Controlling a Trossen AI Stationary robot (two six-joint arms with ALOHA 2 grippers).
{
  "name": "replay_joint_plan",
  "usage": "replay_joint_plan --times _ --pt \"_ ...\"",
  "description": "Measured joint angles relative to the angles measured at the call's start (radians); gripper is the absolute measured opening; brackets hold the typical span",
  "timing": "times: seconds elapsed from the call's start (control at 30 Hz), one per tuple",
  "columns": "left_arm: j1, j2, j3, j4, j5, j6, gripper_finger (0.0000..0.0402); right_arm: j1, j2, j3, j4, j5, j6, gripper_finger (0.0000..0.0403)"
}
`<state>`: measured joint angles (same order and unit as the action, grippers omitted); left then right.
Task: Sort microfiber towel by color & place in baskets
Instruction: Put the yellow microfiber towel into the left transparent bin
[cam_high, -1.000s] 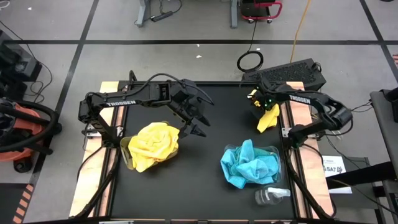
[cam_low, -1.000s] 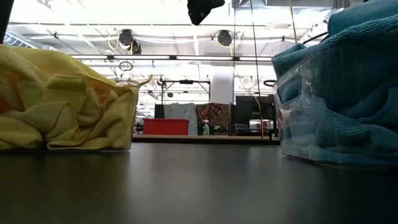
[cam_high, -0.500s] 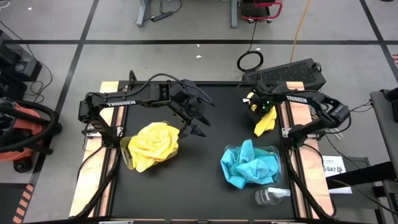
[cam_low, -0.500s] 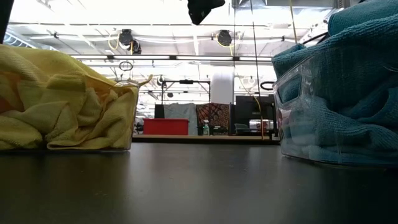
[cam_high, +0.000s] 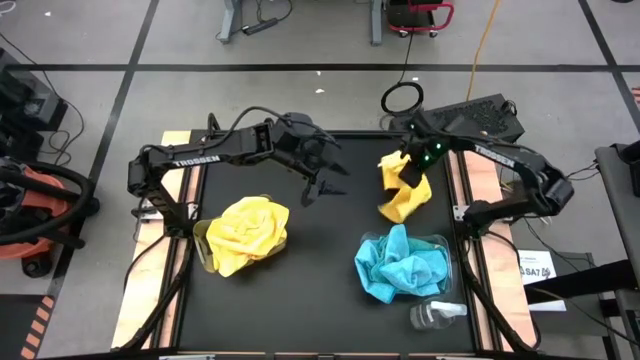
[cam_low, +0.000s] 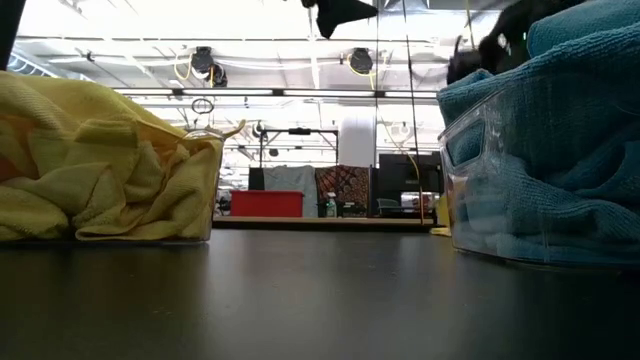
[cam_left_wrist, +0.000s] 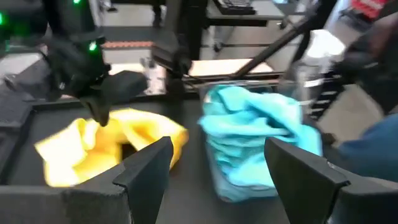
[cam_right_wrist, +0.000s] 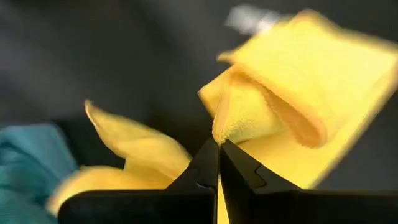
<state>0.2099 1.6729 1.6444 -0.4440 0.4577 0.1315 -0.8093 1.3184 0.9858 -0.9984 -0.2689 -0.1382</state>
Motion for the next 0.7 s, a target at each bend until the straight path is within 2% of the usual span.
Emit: replay_joint_plan --times 0.1,0.3,0.53,0.7 --pt "0.012 0.025 0.000 0.050 -0.018 0.013 0.0267 0.020 -0.027 0.105 -0.051 -0.008 -0.021 0.0001" --pt "0.035 0.117 0.000 0.188 -0.024 0.001 0.0267 0.054 -0.053 0.311 -0.099 -0.117 -0.032 0.0000" --pt "0.075 0.217 0.000 0.325 -0.078 -0.048 0.0269 0.101 -0.053 0.455 -0.146 -0.195 -0.033 0.0000" --pt "0.101 0.265 0.000 0.334 -0.081 -0.092 0.0308 0.142 -0.053 0.517 -0.167 -0.247 -0.031 0.0000"
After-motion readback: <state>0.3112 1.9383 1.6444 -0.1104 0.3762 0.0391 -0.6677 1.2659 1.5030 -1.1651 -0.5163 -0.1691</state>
